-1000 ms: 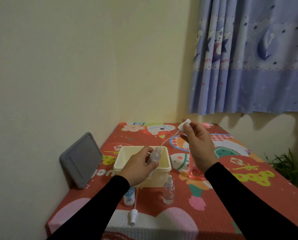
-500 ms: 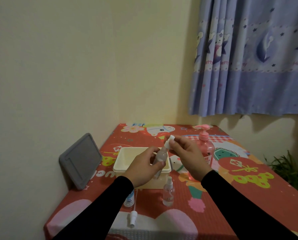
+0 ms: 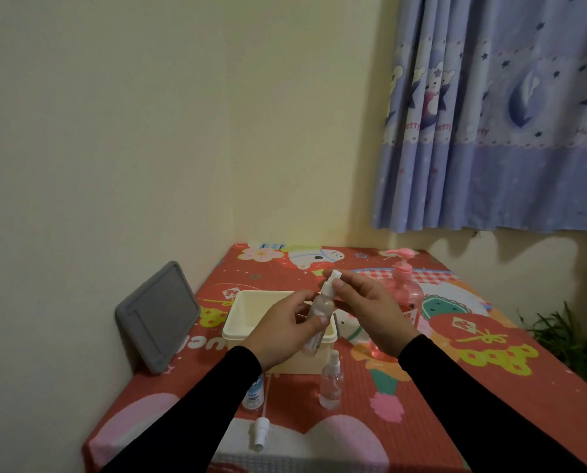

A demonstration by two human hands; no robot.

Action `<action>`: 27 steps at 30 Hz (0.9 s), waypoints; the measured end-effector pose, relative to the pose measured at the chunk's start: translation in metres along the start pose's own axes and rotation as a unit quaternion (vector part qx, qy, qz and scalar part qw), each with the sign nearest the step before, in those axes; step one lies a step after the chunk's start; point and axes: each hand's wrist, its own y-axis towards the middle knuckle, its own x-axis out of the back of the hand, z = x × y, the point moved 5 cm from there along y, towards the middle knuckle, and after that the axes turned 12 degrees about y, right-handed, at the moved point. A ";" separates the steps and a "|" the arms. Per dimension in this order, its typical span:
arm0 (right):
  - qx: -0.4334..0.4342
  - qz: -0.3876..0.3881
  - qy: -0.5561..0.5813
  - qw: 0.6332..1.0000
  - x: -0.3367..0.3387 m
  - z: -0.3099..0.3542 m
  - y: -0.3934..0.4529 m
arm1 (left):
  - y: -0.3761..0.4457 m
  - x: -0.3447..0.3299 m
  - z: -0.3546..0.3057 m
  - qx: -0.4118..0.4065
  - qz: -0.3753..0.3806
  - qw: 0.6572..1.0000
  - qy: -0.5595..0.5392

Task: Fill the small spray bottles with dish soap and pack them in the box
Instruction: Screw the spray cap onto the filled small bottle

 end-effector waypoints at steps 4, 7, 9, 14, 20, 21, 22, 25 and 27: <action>-0.003 -0.005 0.000 1.000 0.000 0.004 0.005 | 0.001 0.001 -0.006 0.002 0.003 0.999 -0.045; 0.012 -0.014 0.008 1.000 0.001 0.008 0.009 | 0.002 0.002 -0.009 -0.003 -0.006 0.998 -0.061; 0.022 -0.020 0.019 0.999 0.000 0.010 0.011 | 0.002 0.002 -0.012 -0.004 -0.013 0.997 -0.073; 0.019 -0.057 0.033 0.998 -0.001 0.009 0.014 | 0.005 -0.002 -0.017 0.001 -0.035 0.994 -0.101; 0.001 -0.083 0.096 0.992 -0.006 0.009 0.014 | 0.007 -0.003 -0.019 0.000 -0.046 0.993 -0.112; 0.005 -0.089 0.104 0.991 -0.008 0.010 0.014 | 0.007 -0.003 -0.019 0.000 -0.049 0.992 -0.113; 0.010 -0.097 0.109 0.989 -0.009 0.009 0.013 | 0.007 -0.003 -0.019 0.001 -0.051 0.992 -0.114; 0.019 -0.115 0.124 0.985 -0.009 0.007 0.010 | 0.007 -0.005 -0.019 -0.003 -0.050 0.992 -0.117; 0.015 -0.113 0.136 0.984 -0.008 0.005 0.010 | 0.008 -0.004 -0.020 -0.004 -0.046 0.992 -0.120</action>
